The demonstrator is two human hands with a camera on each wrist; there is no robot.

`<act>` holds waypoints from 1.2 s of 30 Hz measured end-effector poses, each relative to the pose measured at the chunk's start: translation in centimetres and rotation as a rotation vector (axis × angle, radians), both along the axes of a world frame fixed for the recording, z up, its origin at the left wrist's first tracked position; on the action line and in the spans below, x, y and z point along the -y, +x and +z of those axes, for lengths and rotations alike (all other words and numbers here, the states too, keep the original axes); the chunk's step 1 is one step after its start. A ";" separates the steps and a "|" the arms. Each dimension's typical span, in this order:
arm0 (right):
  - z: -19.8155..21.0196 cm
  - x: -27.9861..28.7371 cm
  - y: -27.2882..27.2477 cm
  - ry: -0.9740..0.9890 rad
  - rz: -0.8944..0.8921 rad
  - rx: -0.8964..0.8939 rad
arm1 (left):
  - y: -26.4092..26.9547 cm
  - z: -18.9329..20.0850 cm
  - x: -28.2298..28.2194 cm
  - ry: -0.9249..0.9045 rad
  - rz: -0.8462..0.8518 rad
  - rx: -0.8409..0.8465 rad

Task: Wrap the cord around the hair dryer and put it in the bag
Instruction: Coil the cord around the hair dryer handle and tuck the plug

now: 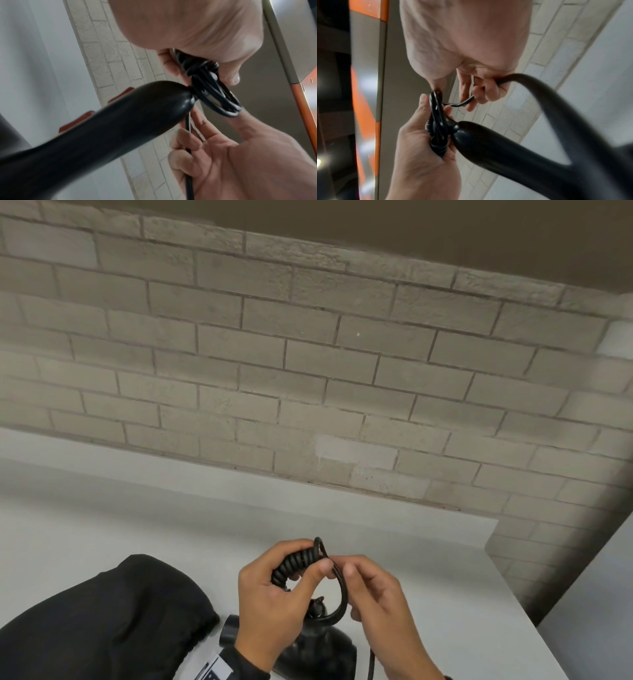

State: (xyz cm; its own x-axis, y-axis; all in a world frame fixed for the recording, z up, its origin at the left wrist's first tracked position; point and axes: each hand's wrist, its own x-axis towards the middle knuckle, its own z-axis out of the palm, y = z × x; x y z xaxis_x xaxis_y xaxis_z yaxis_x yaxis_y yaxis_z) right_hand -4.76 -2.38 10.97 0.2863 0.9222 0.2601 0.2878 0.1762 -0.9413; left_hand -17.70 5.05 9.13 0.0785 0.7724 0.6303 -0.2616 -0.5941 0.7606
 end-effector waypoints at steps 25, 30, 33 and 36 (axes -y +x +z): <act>-1.5 0.1 -1.0 0.077 -0.332 0.297 | 0.5 1.7 0.4 -0.516 -0.228 0.185; -3.3 -0.2 -2.4 0.398 -0.503 0.632 | 0.9 1.6 0.6 -0.541 -0.223 0.213; -3.4 -0.5 -2.9 0.436 -0.566 0.634 | 0.9 1.5 0.6 -0.560 -0.213 0.245; -2.9 -0.5 -3.3 0.419 -0.600 0.639 | 0.9 1.4 0.6 -0.560 -0.199 0.257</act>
State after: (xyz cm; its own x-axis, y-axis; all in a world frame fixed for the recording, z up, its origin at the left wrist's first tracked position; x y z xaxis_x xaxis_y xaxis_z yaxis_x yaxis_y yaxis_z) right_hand -8.10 -1.85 8.11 0.3692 0.4667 0.8037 0.8744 0.1187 -0.4705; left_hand -16.76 4.48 10.50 0.1546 0.9759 0.1538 -0.5409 -0.0466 0.8398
